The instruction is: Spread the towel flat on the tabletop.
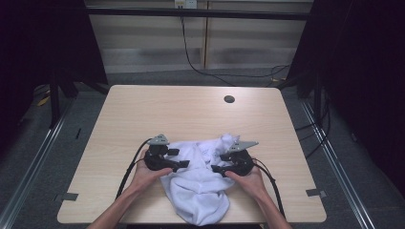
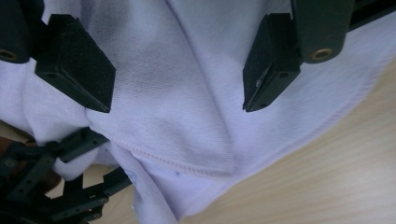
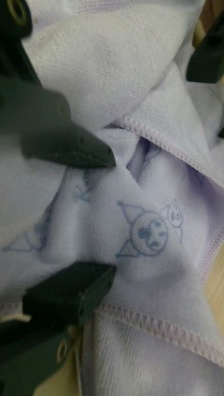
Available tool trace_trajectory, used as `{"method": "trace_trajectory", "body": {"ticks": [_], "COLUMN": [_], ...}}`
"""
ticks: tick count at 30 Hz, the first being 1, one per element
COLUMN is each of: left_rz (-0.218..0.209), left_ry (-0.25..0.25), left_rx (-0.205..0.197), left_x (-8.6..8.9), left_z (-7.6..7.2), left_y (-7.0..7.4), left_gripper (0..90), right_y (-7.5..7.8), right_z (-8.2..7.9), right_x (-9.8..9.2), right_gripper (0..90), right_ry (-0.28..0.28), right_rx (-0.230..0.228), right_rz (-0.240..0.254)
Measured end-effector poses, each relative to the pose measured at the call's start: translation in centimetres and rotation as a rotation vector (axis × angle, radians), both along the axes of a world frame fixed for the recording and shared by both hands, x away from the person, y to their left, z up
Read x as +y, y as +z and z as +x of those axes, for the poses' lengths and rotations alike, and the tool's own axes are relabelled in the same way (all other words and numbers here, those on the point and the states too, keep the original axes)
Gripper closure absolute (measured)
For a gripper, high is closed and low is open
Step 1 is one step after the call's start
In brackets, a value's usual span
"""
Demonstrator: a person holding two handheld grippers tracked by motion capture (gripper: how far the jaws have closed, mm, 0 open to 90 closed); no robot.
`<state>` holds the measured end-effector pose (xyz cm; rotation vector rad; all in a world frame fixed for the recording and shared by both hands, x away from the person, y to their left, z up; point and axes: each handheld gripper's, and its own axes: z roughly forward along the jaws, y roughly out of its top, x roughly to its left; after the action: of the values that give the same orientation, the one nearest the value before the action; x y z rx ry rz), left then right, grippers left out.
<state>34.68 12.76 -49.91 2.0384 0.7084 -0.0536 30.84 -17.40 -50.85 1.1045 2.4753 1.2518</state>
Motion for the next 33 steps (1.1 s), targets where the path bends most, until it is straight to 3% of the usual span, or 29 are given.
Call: {"method": "trace_trajectory", "body": {"ticks": [1, 2, 3, 4, 5, 8, 9, 12, 13, 14, 15, 18, 22, 23, 27, 29, 31, 33], "left_rz": [0.000, 0.011, 0.017, 0.021, 0.020, 0.011, -0.008, -0.007, -0.014, -0.017, -0.017, -0.063, -0.071, -0.110, -0.137, -0.155, -0.160, -0.178], "left_ry": [0.000, 0.003, -0.001, -0.008, -0.004, -0.018, -0.076, -0.105, -0.111, -0.104, -0.104, -0.083, -0.059, -0.040, -0.013, 0.009, 0.008, 0.024], "left_rx": [0.000, 0.005, 0.009, 0.014, 0.021, 0.021, 0.022, 0.008, 0.010, -0.007, -0.007, -0.009, -0.034, -0.039, -0.070, -0.099, -0.102, -0.113], "left_x": [0.0, -0.3, -0.4, -0.5, -0.6, -0.6, -0.7, -0.8, -0.8, -0.7, -0.7, 0.2, 1.0, 1.8, 2.9, 3.9, 4.2, 4.9], "left_z": [0.0, 0.0, 0.0, 0.0, 0.0, -0.2, -0.3, -0.6, -0.8, -1.0, -1.0, -0.9, -1.0, -1.0, -1.2, -1.5, -1.5, -1.5], "left_y": [0.0, -0.2, -0.4, -0.5, -0.7, -1.0, -1.1, -0.9, -0.8, -0.6, -0.6, 0.2, 1.0, 1.6, 2.7, 3.7, 3.9, 4.6], "left_gripper": [24.5, 23.7, 23.5, 23.5, 23.9, 30.2, 48.3, 71.5, 71.5, 80.0, 82.1, 84.0, 84.0, 84.0, 84.4, 84.4, 84.4, 84.6], "right_y": [0.0, -0.1, -0.1, -0.1, -0.1, -0.1, -0.1, -0.1, 0.0, 0.1, 0.2, 0.8, 1.9, 2.6, 3.6, 4.6, 5.1, 5.8], "right_z": [0.0, -0.2, -0.2, -0.2, -0.4, -0.5, -0.6, -0.6, -0.7, -0.7, -0.7, -0.7, -0.9, -0.9, -1.0, -1.1, -1.2, -1.1], "right_x": [0.0, 0.2, 0.3, 0.3, 0.6, 0.8, 0.9, 1.0, 1.0, 1.0, 0.9, 0.6, -0.1, -0.8, -2.0, -3.3, -4.1, -4.8], "right_gripper": [45.7, 60.7, 67.4, 67.4, 76.5, 81.2, 82.7, 83.7, 83.9, 84.1, 84.1, 84.3, 84.6, 85.4, 85.6, 85.8, 86.1, 86.3], "right_ry": [0.000, 0.008, 0.024, 0.024, 0.041, 0.038, 0.037, 0.037, 0.037, 0.035, 0.034, 0.016, -0.025, -0.045, -0.084, -0.135, -0.157, -0.179], "right_rx": [0.000, -0.001, 0.002, 0.002, 0.003, 0.013, 0.010, 0.005, 0.003, 0.003, 0.001, -0.013, -0.042, -0.060, -0.083, -0.104, -0.107, -0.115], "right_rz": [0.000, 0.008, 0.016, 0.016, 0.012, 0.023, 0.019, 0.018, 0.015, 0.012, 0.015, 0.029, 0.052, 0.069, 0.089, 0.113, 0.125, 0.110]}}
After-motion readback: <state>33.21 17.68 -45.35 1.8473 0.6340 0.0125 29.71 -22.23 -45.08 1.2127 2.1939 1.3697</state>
